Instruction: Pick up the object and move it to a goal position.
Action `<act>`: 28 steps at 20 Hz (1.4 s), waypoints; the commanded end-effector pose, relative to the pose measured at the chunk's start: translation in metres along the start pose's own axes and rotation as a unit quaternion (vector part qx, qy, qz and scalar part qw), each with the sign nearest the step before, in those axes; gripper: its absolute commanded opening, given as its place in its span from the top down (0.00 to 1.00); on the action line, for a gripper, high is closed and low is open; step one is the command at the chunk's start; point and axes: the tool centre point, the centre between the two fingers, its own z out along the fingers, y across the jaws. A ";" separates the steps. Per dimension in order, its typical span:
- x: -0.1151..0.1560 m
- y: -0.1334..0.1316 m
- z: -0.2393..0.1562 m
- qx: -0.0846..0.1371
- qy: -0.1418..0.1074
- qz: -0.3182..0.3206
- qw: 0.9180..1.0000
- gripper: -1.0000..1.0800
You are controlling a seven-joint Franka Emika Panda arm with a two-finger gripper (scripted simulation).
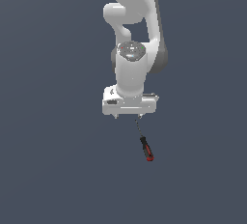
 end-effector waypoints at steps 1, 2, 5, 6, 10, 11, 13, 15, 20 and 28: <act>0.005 -0.008 0.010 0.000 -0.003 -0.015 1.000 0.04; 0.008 -0.012 0.015 0.000 -0.005 -0.022 1.000 0.04; 0.016 -0.025 0.033 0.000 -0.010 -0.046 0.999 0.04; 0.019 -0.030 0.040 0.000 -0.012 -0.055 0.998 0.04; 0.027 -0.048 0.064 0.002 -0.019 -0.085 0.996 0.04; 0.029 -0.052 0.069 0.003 -0.020 -0.091 0.996 0.04; 0.031 -0.058 0.078 0.004 -0.022 -0.101 0.995 0.04; 0.033 -0.063 0.085 0.005 -0.024 -0.109 0.994 0.04; 0.035 -0.070 0.095 0.006 -0.026 -0.121 0.992 0.04; 0.034 -0.070 0.104 0.006 -0.027 -0.121 0.992 0.04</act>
